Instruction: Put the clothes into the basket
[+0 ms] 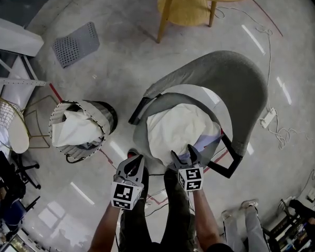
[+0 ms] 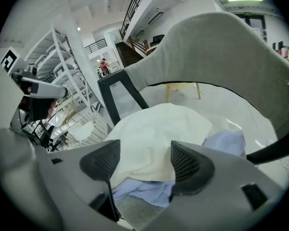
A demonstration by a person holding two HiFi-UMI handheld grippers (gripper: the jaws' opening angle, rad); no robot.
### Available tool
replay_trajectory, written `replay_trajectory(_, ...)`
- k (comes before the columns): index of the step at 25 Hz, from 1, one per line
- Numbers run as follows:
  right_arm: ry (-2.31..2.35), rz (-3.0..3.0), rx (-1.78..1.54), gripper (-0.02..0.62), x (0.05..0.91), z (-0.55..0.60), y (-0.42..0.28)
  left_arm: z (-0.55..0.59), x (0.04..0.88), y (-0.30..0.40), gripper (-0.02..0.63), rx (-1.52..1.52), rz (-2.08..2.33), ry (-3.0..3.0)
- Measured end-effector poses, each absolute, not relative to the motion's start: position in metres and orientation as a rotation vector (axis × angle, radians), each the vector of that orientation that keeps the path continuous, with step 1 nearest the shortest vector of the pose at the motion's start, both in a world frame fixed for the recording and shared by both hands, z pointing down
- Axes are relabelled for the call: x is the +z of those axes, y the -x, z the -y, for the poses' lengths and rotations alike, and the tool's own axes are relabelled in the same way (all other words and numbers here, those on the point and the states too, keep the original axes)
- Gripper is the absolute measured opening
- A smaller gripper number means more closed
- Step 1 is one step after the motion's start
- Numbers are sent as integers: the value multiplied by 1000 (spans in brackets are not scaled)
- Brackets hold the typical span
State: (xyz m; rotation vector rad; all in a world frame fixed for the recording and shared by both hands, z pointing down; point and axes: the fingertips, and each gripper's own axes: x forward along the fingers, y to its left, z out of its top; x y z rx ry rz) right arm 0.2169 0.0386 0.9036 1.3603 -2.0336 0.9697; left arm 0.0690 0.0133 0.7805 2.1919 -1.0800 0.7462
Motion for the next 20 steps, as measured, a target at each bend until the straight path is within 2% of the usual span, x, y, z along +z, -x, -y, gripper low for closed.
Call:
replay_trajectory(15, -1346, 1962, 993, 325, 955, -34, -214, -17, 822, -64, 8, 759, 1081, -2152)
replay_trajectory(20, -1302, 1942, 976, 175, 955, -30, -214, -17, 818, -59, 7, 742, 1100, -2146)
